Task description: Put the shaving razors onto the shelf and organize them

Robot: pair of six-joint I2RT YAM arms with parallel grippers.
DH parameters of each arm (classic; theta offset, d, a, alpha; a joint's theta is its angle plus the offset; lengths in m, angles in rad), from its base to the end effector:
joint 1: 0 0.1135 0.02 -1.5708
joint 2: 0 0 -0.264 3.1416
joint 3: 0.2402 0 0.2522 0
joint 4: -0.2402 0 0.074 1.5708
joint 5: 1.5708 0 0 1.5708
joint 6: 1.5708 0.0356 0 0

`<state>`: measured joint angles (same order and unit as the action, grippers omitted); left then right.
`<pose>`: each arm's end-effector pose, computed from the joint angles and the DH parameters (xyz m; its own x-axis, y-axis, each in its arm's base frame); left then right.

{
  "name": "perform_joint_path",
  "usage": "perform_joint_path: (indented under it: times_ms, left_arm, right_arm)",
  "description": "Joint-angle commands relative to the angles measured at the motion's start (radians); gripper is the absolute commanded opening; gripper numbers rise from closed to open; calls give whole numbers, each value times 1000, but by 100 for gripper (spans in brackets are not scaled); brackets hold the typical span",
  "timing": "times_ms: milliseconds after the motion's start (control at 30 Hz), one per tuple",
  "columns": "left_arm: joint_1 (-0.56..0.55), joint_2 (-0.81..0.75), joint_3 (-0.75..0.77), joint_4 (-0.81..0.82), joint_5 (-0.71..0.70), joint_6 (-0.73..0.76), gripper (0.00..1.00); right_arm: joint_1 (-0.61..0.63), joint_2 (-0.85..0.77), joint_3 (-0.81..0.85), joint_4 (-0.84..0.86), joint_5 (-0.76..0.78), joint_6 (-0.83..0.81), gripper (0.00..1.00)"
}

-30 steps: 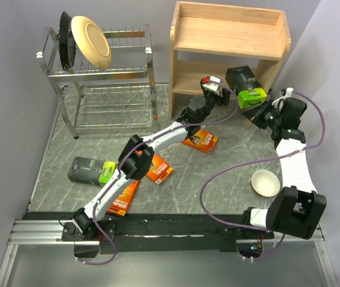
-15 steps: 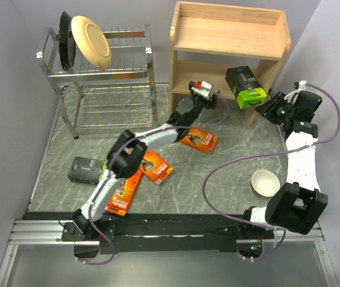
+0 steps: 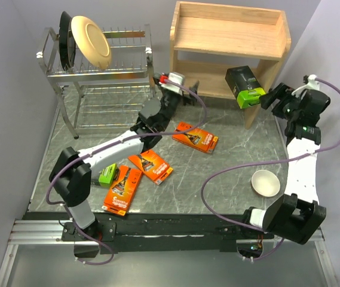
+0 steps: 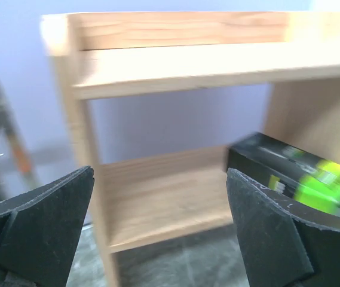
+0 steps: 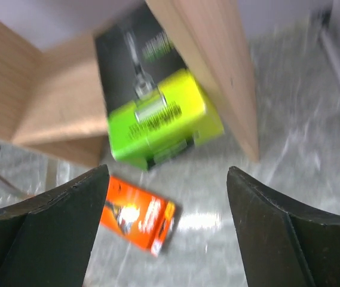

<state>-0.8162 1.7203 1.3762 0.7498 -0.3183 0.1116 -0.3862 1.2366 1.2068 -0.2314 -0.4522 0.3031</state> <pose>0.2884 -0.2905 0.3909 0.3238 -0.1900 -0.9269 0.4618 0.8867 -0.0204 0.2675 -0.0920 0.3882 -0.2439 0.3890 -0.8884 0.0216 0.9180 0.3961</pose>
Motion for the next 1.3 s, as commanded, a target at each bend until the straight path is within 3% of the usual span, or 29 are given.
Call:
perform_joint_path:
  times_ms: [0, 367, 533, 833, 900, 967, 1000, 1067, 1100, 1200, 1267]
  left_arm:
    - [9, 45, 84, -107, -214, -4, 95]
    - [95, 215, 244, -149, -234, -66, 84]
    - [140, 332, 388, -142, -212, -56, 73]
    - [140, 367, 422, -119, -173, -26, 55]
    - [138, 372, 420, -132, -171, -24, 41]
    - [140, 372, 411, -132, -171, -29, 34]
    - [138, 371, 405, -126, -166, -26, 30]
    - [138, 371, 397, -124, -162, -20, 21]
    - [140, 369, 396, -125, -157, -20, 12]
    - [138, 361, 383, -121, -136, -12, 1]
    - [135, 349, 371, -119, -124, -10, 1]
  right_arm:
    - [3, 12, 6, 191, 33, 27, 87]
    - [72, 133, 82, 230, 87, -39, 88]
    - [118, 173, 82, 280, 217, -59, 85]
    - [145, 225, 79, 365, 317, -117, 79]
    - [145, 247, 80, 395, 323, -116, 77]
    - [145, 259, 85, 423, 308, -121, 66]
    - [145, 267, 86, 428, 299, -124, 50]
    - [145, 271, 86, 448, 271, -143, 33]
    - [145, 271, 83, 452, 264, -150, 19]
    - [145, 264, 76, 455, 245, -176, 0]
    - [145, 248, 71, 452, 236, -188, 0]
